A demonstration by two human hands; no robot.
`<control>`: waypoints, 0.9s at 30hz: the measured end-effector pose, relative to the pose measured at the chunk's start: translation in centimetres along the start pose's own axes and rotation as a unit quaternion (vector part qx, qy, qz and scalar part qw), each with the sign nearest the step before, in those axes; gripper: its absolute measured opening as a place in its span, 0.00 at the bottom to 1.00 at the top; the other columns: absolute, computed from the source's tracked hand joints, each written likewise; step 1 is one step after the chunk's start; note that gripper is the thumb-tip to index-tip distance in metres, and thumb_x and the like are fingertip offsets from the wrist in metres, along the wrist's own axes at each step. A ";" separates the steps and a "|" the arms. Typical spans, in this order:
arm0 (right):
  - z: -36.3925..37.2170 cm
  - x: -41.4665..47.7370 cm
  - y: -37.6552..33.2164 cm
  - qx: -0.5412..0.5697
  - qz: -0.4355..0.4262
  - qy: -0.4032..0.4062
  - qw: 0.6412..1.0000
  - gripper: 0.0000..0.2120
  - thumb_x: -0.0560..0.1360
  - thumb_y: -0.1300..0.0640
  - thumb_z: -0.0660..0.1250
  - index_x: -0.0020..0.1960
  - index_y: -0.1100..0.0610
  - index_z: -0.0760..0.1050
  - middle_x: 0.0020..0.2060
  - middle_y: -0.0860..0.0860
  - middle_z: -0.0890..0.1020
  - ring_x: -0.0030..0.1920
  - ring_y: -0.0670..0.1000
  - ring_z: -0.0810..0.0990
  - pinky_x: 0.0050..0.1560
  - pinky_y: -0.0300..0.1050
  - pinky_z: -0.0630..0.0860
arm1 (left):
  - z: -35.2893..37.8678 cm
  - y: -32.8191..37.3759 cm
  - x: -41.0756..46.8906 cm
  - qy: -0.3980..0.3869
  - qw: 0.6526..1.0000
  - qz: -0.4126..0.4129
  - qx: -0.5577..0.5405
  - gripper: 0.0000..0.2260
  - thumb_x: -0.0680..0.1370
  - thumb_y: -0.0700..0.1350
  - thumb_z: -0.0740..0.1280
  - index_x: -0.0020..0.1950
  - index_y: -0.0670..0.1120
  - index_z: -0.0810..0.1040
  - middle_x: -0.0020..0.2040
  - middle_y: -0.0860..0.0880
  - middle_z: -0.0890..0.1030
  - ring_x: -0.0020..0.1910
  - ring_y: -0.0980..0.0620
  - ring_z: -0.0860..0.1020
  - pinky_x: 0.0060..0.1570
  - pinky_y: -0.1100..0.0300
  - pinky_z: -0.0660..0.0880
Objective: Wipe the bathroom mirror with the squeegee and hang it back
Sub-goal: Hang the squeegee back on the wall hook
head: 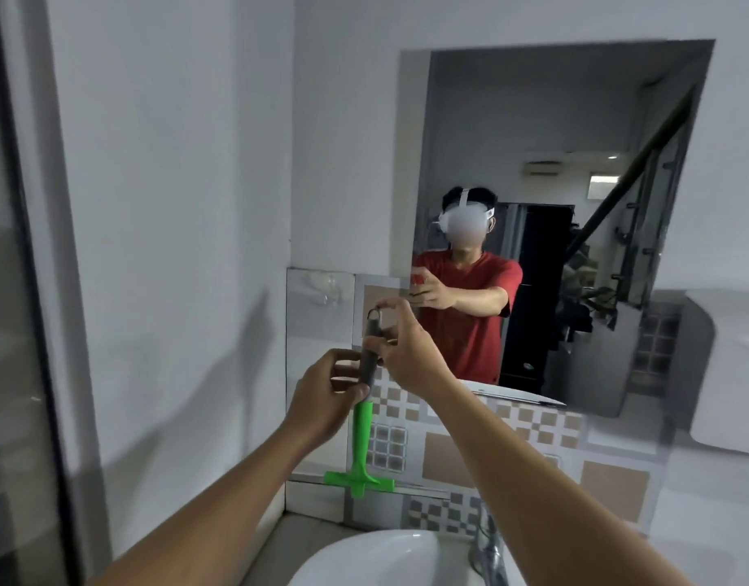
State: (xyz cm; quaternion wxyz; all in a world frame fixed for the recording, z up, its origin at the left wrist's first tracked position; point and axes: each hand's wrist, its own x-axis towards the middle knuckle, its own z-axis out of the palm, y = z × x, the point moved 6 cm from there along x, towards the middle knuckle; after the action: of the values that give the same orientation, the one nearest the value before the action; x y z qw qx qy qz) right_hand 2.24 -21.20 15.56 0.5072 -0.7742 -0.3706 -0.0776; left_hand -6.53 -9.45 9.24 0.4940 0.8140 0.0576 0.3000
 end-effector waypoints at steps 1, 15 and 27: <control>0.8 0.9 0.3 0.006 0.002 -0.001 1.000 0.20 0.77 0.61 0.70 0.61 0.44 0.67 0.47 0.55 0.83 0.44 0.56 0.84 0.44 0.56 0.84 | -0.4 -0.7 0.9 0.005 1.000 -0.001 -0.003 0.14 0.75 0.41 0.73 0.60 0.50 0.77 0.52 0.54 0.85 0.49 0.58 0.84 0.53 0.55 0.82; 8.0 10.2 3.5 0.017 0.031 -0.001 0.999 0.21 0.80 0.62 0.66 0.68 0.45 0.69 0.48 0.51 0.80 0.41 0.44 0.81 0.29 0.31 0.74 | -2.9 -7.5 11.0 0.051 0.998 0.019 -0.040 0.20 0.76 0.38 0.70 0.64 0.55 0.75 0.52 0.51 0.85 0.47 0.50 0.85 0.47 0.54 0.83; 9.4 12.0 6.0 -0.005 0.031 0.031 0.999 0.21 0.81 0.62 0.64 0.69 0.46 0.68 0.46 0.48 0.81 0.39 0.39 0.80 0.31 0.29 0.74 | -1.4 -9.6 13.5 0.077 0.995 0.054 -0.039 0.15 0.81 0.48 0.67 0.66 0.59 0.74 0.52 0.54 0.83 0.44 0.60 0.82 0.43 0.59 0.83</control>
State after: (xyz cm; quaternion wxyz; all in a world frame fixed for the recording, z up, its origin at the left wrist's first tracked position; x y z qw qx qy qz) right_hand 12.31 -8.65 12.69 0.5169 -0.7849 -0.3302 -0.0882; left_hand 5.60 1.75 7.46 0.5030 0.7704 0.0396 0.3897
